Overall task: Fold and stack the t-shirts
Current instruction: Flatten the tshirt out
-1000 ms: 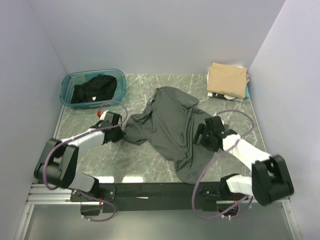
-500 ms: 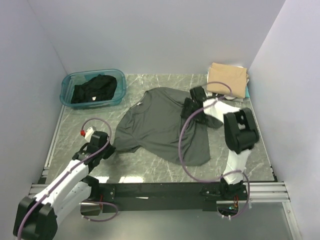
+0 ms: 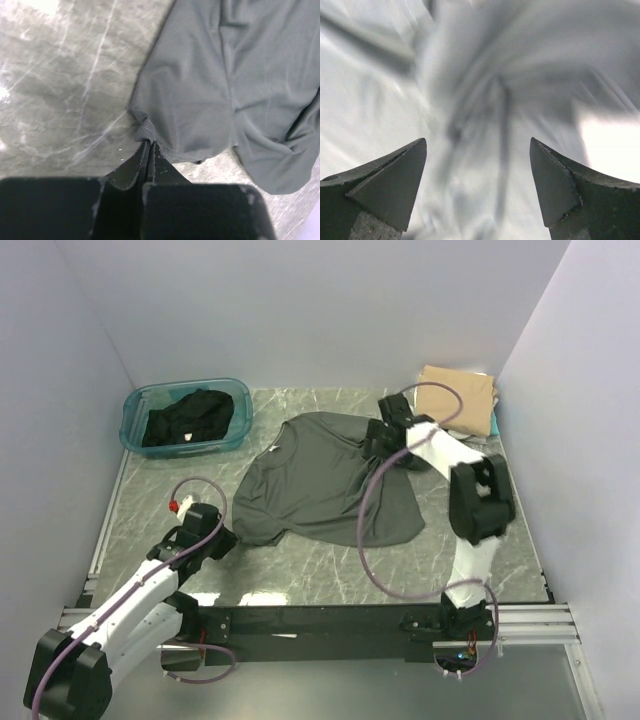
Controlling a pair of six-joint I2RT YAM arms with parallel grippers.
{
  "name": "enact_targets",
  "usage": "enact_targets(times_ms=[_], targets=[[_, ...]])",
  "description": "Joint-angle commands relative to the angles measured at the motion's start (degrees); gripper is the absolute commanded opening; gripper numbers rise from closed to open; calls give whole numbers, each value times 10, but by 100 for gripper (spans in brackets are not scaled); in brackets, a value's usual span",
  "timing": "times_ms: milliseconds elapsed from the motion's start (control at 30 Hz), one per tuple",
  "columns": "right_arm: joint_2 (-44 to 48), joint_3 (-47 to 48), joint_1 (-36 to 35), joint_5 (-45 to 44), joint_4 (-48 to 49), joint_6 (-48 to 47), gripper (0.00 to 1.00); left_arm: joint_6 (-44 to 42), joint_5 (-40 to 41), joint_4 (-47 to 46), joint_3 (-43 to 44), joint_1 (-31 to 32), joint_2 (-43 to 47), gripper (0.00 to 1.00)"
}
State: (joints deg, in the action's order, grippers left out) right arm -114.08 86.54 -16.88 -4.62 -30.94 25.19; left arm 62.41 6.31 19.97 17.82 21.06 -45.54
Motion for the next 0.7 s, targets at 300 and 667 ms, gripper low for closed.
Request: enact_targets(times_ms=[300,667], targets=[[424,-457,59,-27,16,115,90,-47,-2,-43,41,4,-18,1],[392,-517,61,20,79,128,54,-50,-6,-45,37,5,-19,1]])
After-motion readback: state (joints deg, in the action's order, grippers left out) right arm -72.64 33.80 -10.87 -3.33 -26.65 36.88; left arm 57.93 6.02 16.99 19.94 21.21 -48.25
